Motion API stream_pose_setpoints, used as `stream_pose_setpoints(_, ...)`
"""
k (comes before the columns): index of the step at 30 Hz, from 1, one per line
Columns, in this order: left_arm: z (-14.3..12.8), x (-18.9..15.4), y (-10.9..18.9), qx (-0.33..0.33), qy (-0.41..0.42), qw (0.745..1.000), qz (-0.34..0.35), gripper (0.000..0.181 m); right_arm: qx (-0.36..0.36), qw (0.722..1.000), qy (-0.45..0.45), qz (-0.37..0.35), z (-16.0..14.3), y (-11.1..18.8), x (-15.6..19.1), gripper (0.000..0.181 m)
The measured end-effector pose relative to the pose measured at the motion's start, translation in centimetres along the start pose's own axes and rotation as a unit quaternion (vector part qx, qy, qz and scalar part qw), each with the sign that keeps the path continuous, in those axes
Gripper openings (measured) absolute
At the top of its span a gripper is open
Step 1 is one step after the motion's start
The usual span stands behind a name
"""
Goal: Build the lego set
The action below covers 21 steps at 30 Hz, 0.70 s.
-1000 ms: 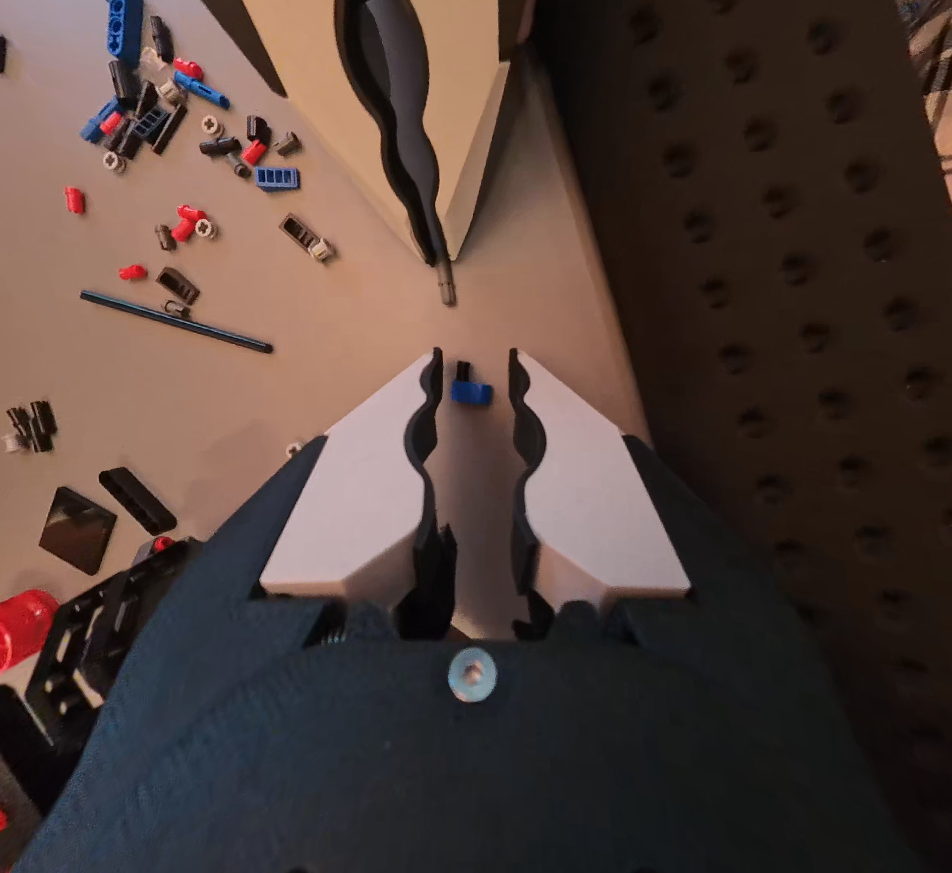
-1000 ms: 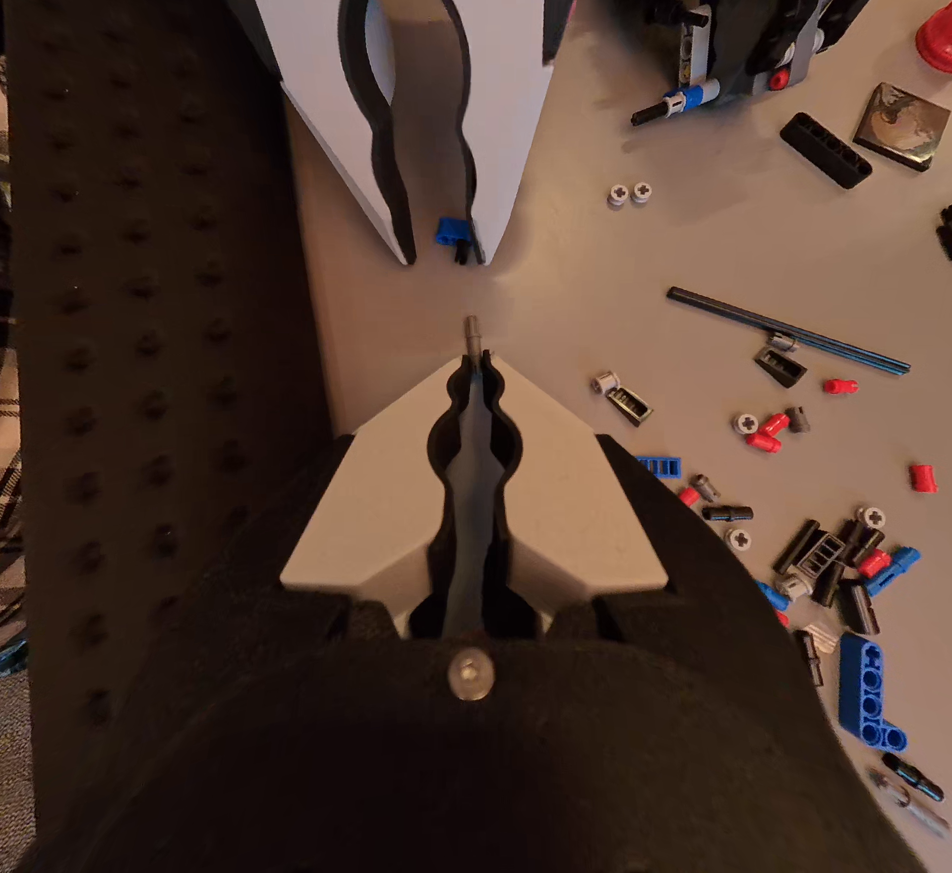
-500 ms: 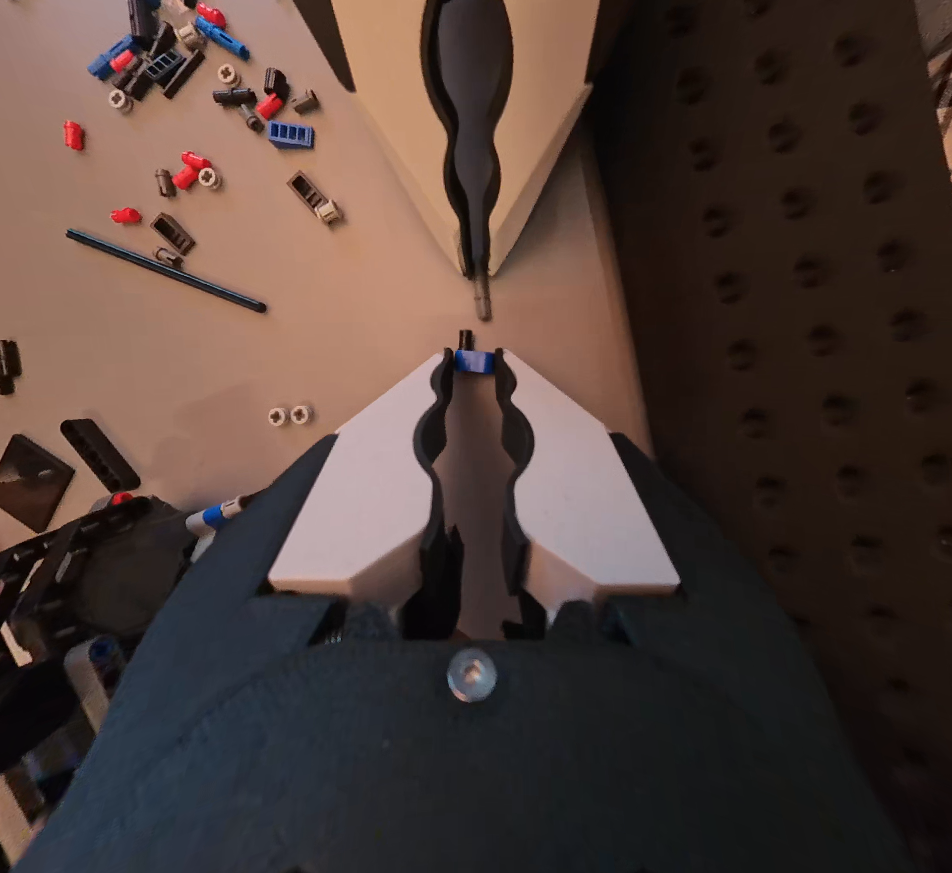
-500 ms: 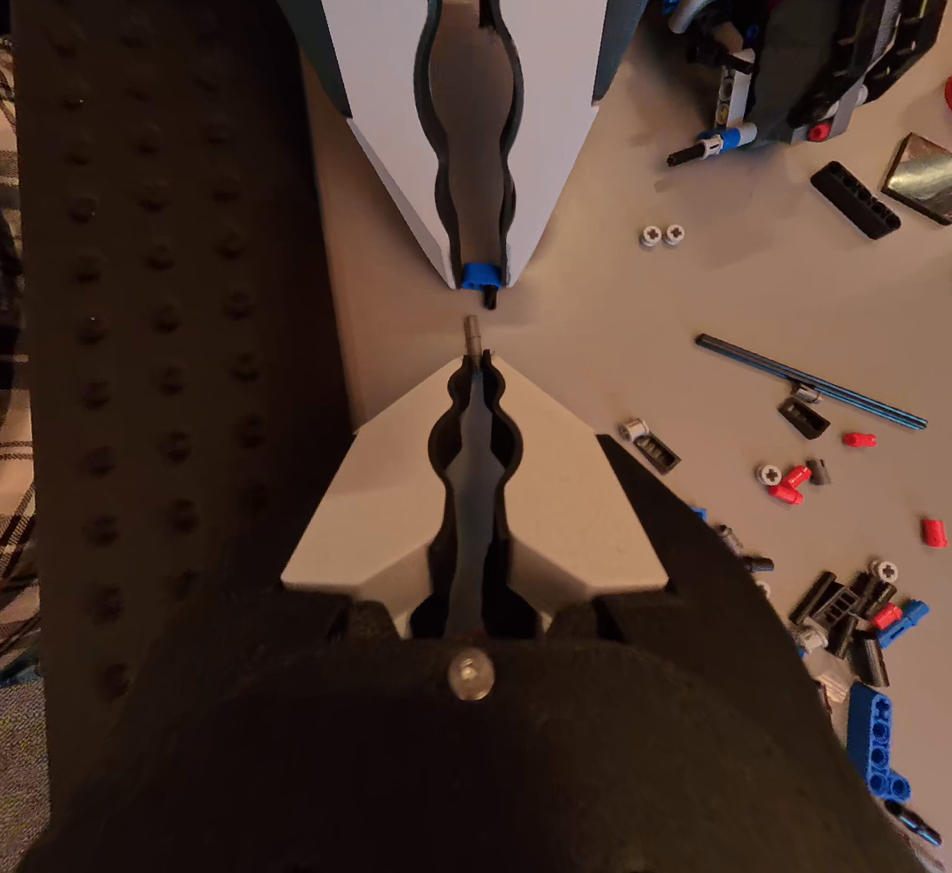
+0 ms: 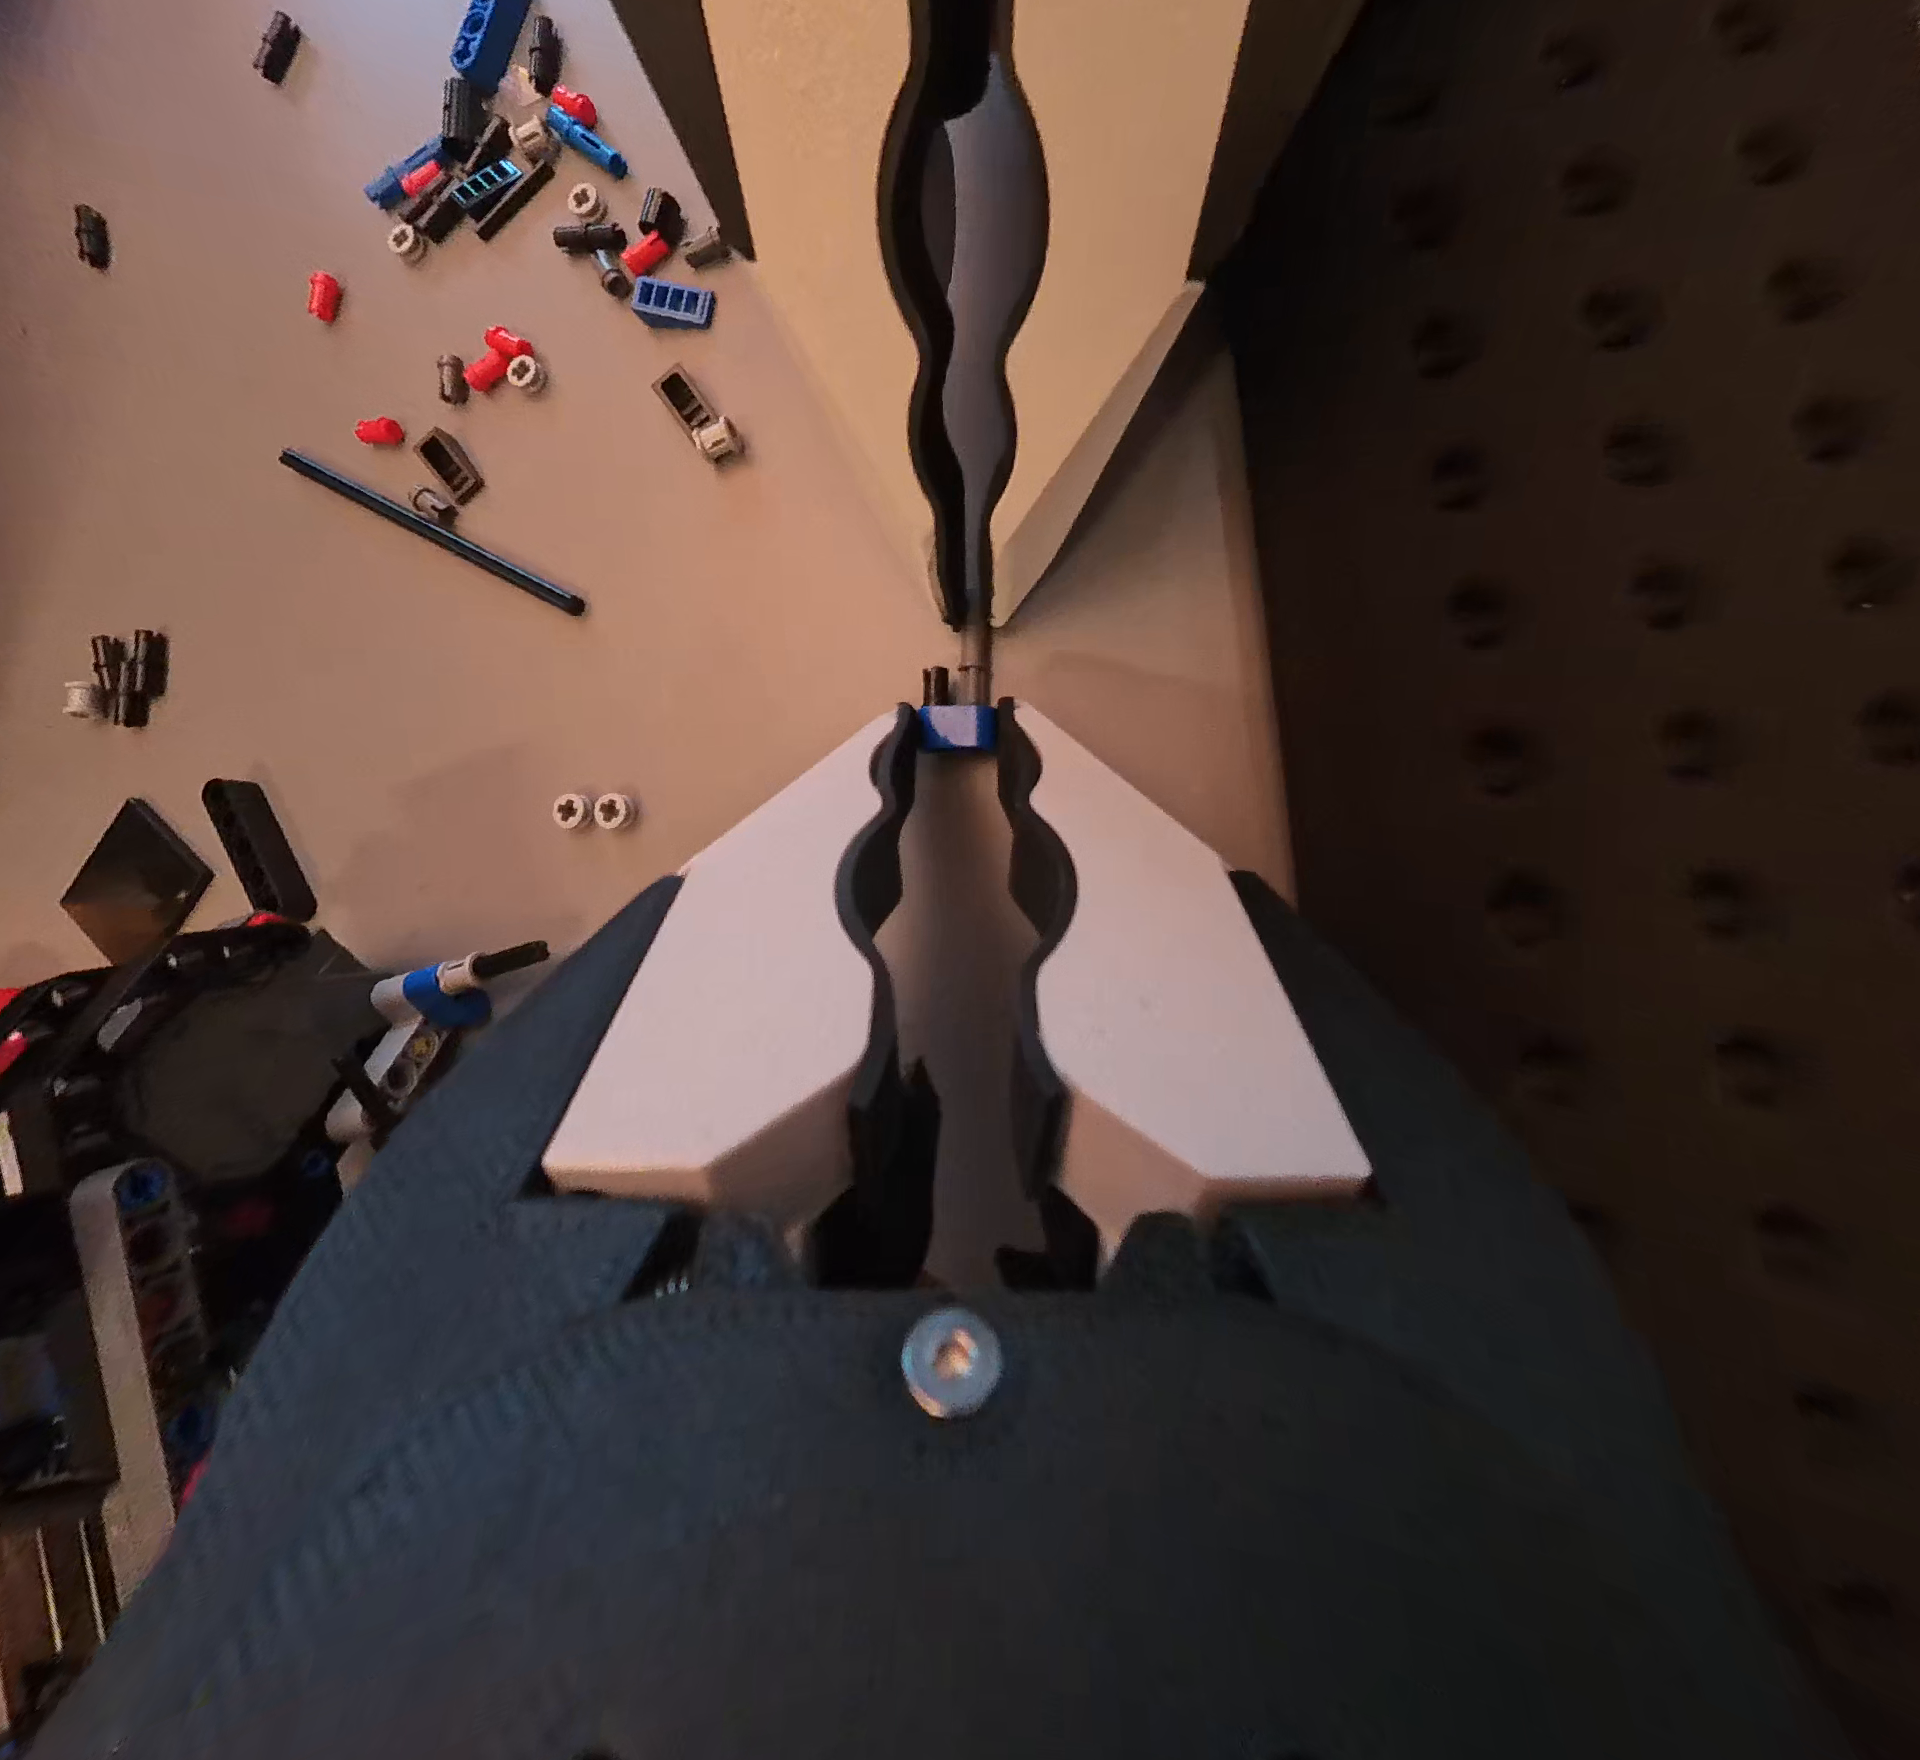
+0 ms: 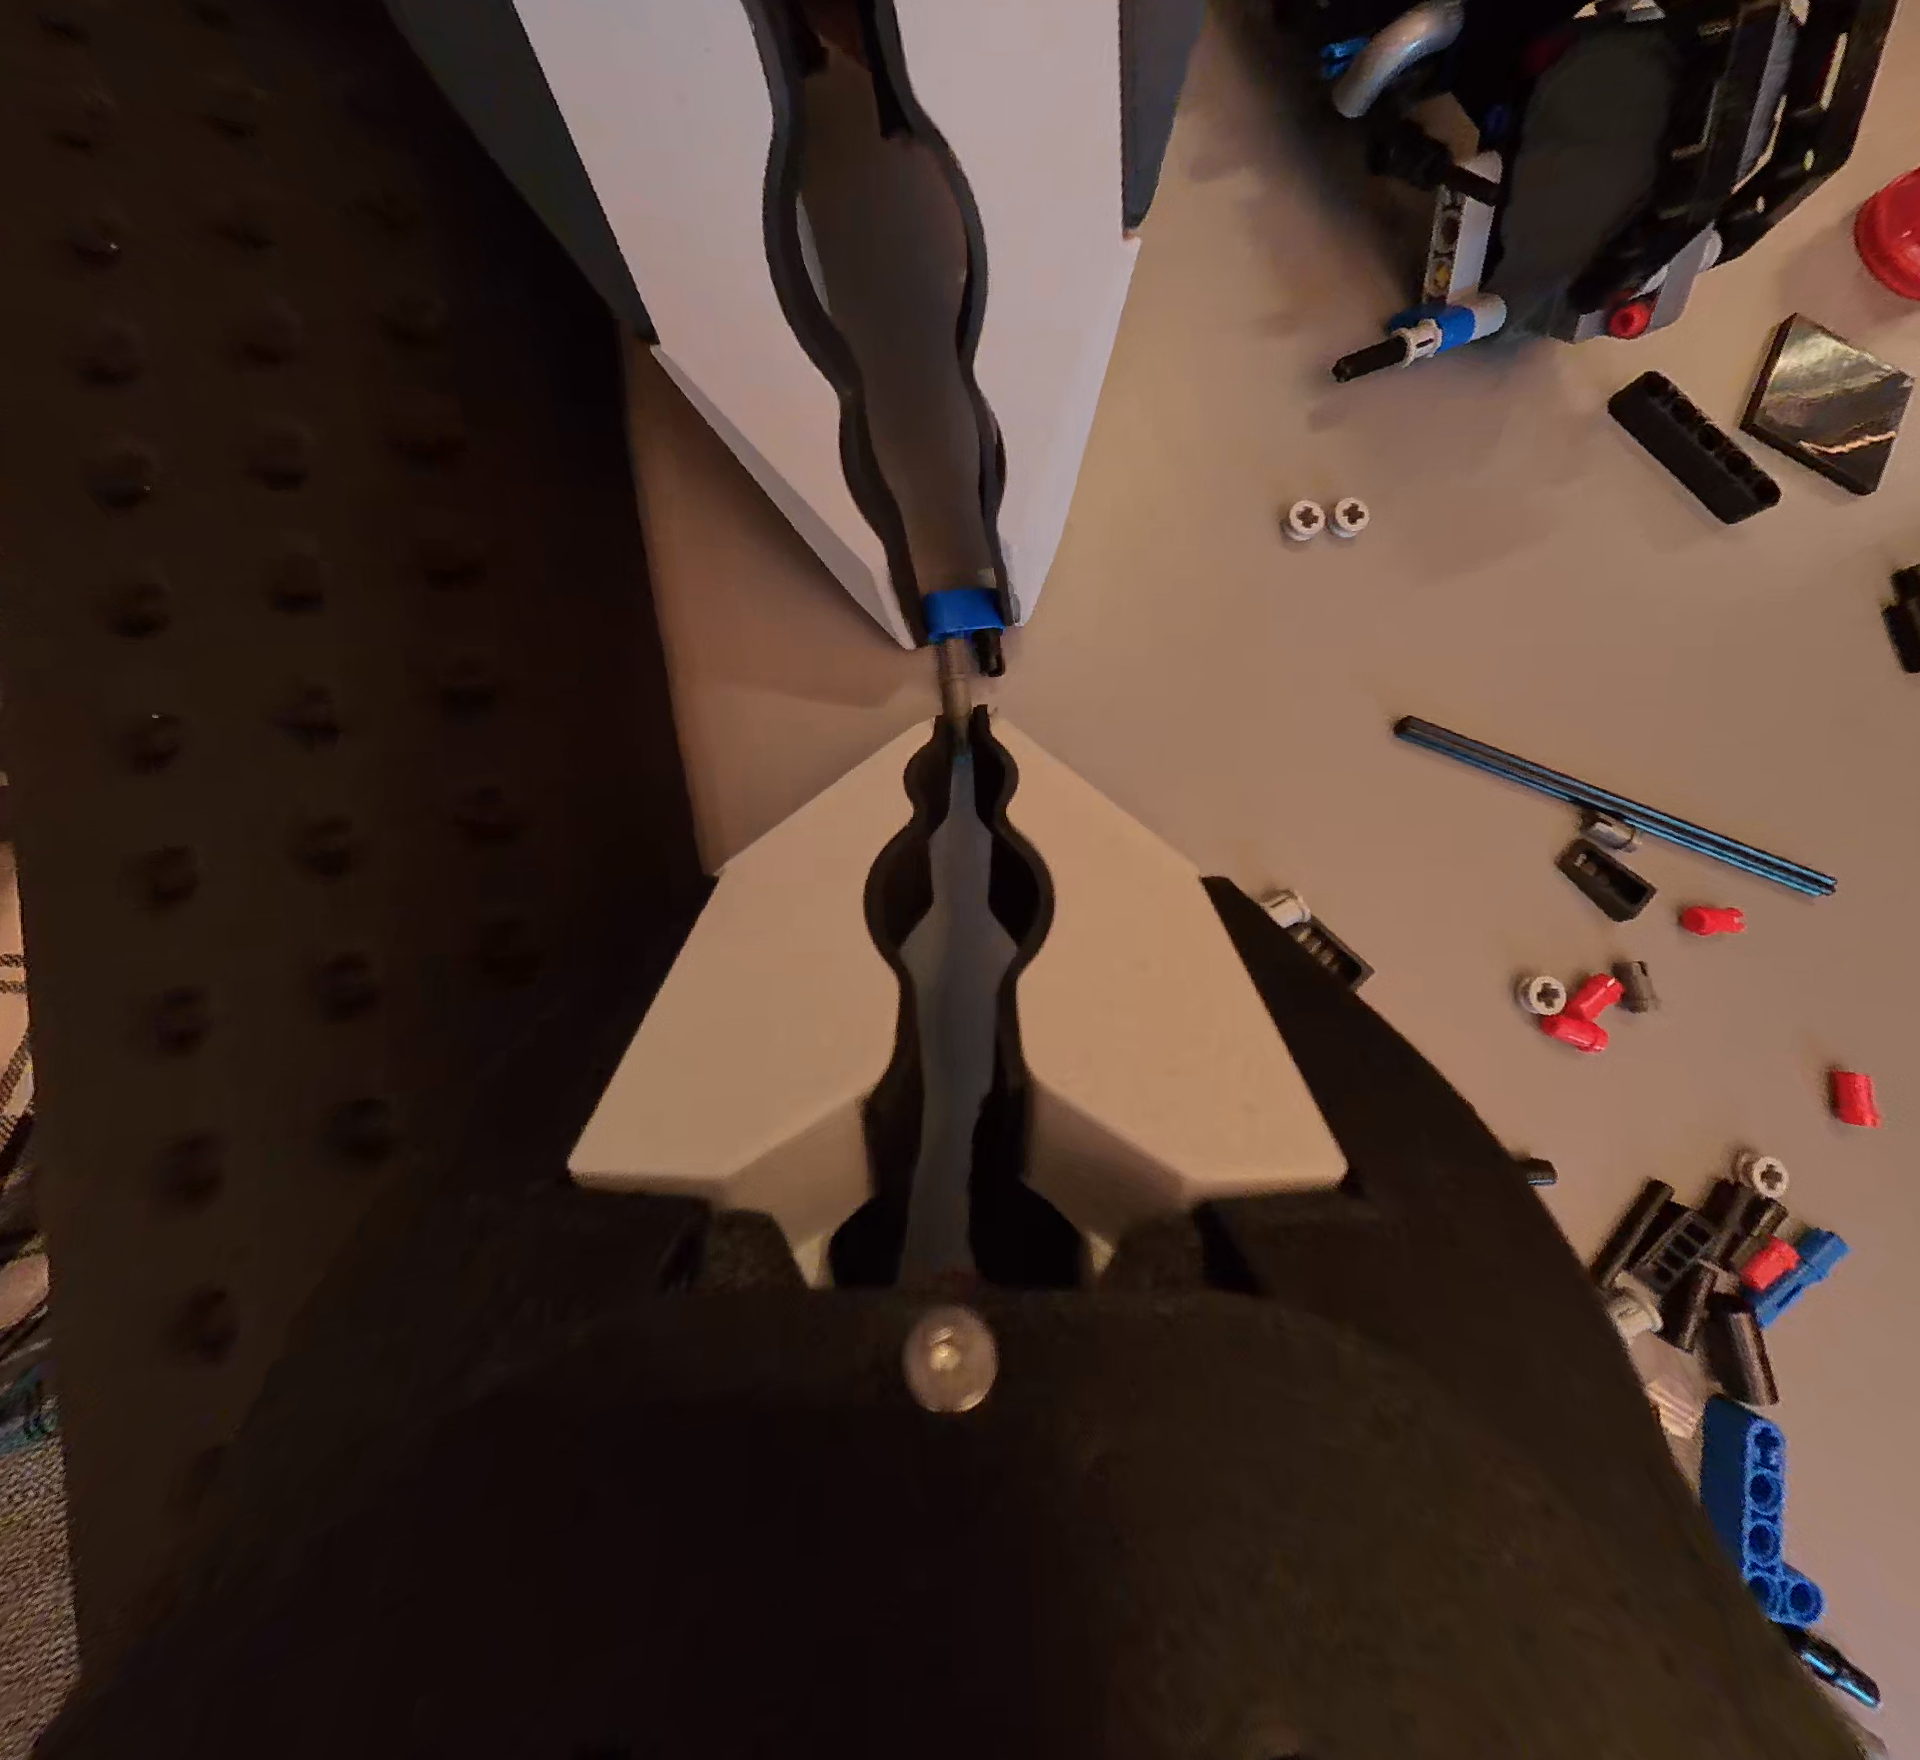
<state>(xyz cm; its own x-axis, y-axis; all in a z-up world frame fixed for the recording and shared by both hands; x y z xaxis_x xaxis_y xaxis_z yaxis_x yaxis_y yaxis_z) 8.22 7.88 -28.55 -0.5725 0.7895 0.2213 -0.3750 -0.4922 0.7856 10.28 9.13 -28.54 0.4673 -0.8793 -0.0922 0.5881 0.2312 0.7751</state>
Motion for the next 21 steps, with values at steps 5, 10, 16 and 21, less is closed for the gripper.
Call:
stream_pose_setpoints(5, 0.0, 0.0, 0.0, -0.002, 0.005, 1.0, 0.005, 0.014, -0.004, 1.0, 0.016, -0.014, 0.1, 0.0, 0.1, 0.001)
stream_pose_setpoints(10, 0.0, 0.0, 0.0, -0.01, 0.015, 1.0, 0.006, 0.014, -0.013, 0.999, 0.022, -0.021, 0.2, 0.2, 0.1, 0.001)
stream_pose_setpoints(16, 0.0, 0.0, 0.0, -0.017, 0.018, 1.0, 0.007, 0.014, -0.015, 0.999, 0.034, -0.037, 0.4, 0.2, -0.1, 0.0)
stream_pose_setpoints(21, 0.1, -0.1, -0.1, -0.023, 0.024, 0.999, 0.004, 0.014, -0.033, 0.997, 0.055, -0.039, 1.2, 0.3, 0.5, 0.0)
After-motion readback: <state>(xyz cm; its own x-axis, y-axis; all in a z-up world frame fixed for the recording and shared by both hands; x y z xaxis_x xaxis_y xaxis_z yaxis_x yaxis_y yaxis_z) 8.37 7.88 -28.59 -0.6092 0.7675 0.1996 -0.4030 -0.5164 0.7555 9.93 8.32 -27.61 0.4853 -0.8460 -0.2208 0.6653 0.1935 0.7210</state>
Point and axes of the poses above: each gripper's, where its closed fingertips meet, y back along the fingers, z out of its top, x = y × z across the jaws, the point moved 1 cm from there along y, back along the fingers, and after that the axes turned 3 degrees about x, right-handed, at the moved point
